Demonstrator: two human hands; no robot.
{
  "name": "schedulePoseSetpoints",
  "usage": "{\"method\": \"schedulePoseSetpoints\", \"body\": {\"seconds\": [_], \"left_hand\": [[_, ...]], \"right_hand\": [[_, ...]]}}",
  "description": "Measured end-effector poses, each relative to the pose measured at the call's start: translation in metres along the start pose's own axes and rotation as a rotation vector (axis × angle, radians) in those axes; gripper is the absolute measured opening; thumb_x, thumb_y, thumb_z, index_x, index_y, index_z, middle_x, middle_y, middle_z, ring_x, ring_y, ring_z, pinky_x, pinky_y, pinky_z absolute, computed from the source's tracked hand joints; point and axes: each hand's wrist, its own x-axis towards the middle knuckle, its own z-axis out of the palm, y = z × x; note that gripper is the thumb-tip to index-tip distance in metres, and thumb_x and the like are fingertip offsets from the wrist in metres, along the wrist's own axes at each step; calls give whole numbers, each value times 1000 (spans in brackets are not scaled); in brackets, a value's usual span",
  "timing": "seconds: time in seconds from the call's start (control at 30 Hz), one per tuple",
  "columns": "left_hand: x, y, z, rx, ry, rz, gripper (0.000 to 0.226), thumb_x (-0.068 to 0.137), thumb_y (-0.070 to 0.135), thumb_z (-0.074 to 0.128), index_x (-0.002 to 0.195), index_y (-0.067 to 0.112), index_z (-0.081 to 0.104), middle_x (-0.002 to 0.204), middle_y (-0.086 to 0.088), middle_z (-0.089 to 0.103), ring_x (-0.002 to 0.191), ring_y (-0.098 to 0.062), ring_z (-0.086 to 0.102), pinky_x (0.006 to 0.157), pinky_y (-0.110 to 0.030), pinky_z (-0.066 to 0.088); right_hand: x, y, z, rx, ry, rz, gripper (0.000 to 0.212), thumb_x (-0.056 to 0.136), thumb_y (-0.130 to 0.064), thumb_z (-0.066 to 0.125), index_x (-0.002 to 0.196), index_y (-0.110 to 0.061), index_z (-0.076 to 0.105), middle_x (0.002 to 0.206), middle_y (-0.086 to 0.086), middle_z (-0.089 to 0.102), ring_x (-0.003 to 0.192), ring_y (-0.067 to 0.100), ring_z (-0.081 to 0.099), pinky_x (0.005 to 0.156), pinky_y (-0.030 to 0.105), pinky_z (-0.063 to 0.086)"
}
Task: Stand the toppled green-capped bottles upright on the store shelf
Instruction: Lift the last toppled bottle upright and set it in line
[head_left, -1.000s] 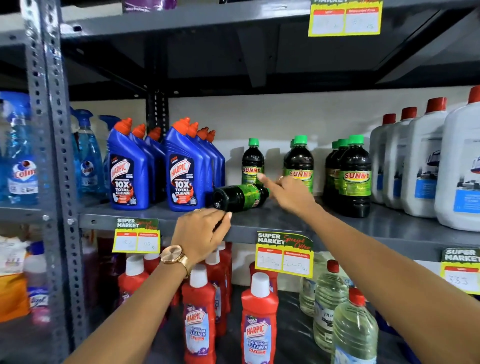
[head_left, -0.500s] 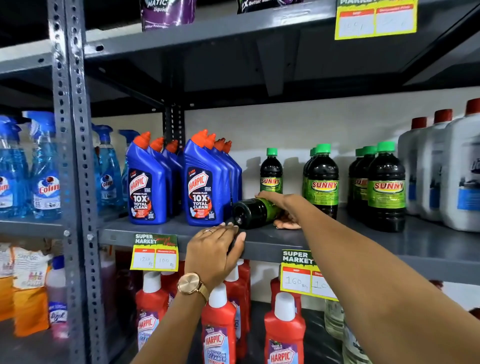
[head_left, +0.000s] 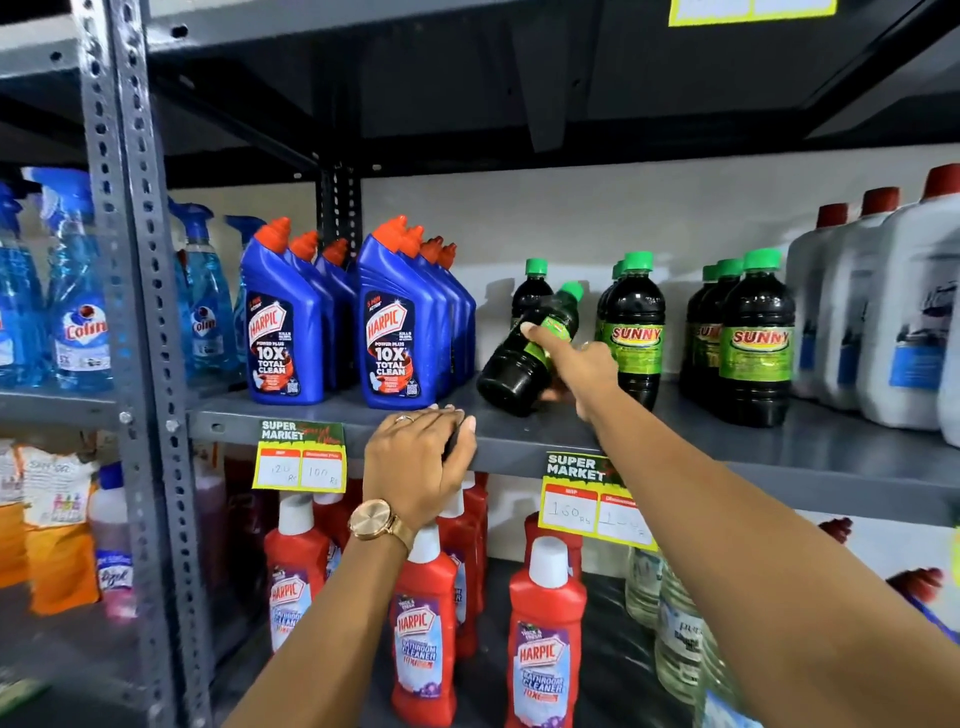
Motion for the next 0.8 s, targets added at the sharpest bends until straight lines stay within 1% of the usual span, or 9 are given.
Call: {"method": "schedulePoseSetpoints", "body": {"seconds": [0.07, 0.2, 0.3, 0.4, 0.47, 0.6, 0.67, 0.73, 0.8], "left_hand": [[-1, 1, 0, 3, 8, -4, 44, 91, 35, 41, 88, 13, 78, 89, 1, 79, 87, -16, 73, 79, -29, 49], [0, 1, 0, 3, 31, -4, 42, 90, 34, 42, 86, 13, 79, 87, 1, 79, 84, -15, 73, 79, -28, 49], [0, 1, 1, 7, 40, 2, 42, 90, 33, 42, 87, 12, 79, 87, 0, 79, 82, -17, 73, 78, -30, 52], [-1, 0, 4, 4, 65, 10, 42, 90, 32, 43, 86, 10, 78, 87, -1, 79, 82, -19, 73, 78, -32, 52], [-1, -1, 6, 13, 84, 15, 42, 90, 31, 43, 85, 10, 78, 86, -2, 79, 81, -20, 73, 77, -32, 52], [-1, -2, 10, 29, 121, 25, 40, 90, 30, 44, 83, 10, 78, 84, -2, 79, 78, -20, 73, 76, -32, 49], [-1, -3, 12, 35, 135, 37, 40, 91, 30, 44, 83, 10, 78, 83, -2, 78, 77, -20, 73, 75, -31, 48], [-2, -5, 15, 40, 147, 42, 40, 91, 30, 44, 83, 10, 78, 83, -3, 78, 77, -21, 73, 75, -33, 49], [-2, -5, 16, 40, 153, 40, 40, 91, 31, 44, 84, 10, 78, 84, -3, 79, 78, -21, 73, 75, -34, 49]], "right_hand": [[-2, -1, 0, -263, 120, -210, 74, 56, -62, 80, 99, -4, 64, 98, 10, 70, 84, 23, 67, 65, 32, 55], [-3, -1, -1, -617, 204, -439, 67, 60, -68, 75, 90, -10, 55, 83, 1, 60, 74, 20, 55, 63, 29, 41], [-1, 1, 2, -628, 180, -391, 70, 64, -63, 75, 103, -9, 55, 88, 1, 56, 78, 21, 53, 66, 31, 42], [0, 2, 7, -403, -19, -271, 62, 70, -35, 78, 116, -5, 50, 104, 9, 63, 86, 22, 58, 66, 25, 44], [1, 4, 7, -384, -60, -233, 59, 68, -24, 78, 117, -2, 53, 109, 13, 65, 86, 22, 59, 60, 23, 43], [1, 6, 4, -543, 40, -305, 73, 61, -38, 86, 115, -4, 51, 100, 5, 58, 94, 25, 61, 69, 29, 45], [3, 7, 4, -595, 65, -276, 83, 60, -44, 86, 121, -2, 48, 110, 10, 59, 104, 29, 61, 77, 31, 48], [5, 7, 7, -574, -2, -202, 85, 60, -42, 84, 126, 0, 50, 121, 14, 59, 109, 31, 59, 89, 36, 53], [5, 7, 8, -495, -72, -160, 72, 62, -30, 82, 122, 0, 56, 115, 15, 65, 98, 27, 63, 77, 32, 56]]}}
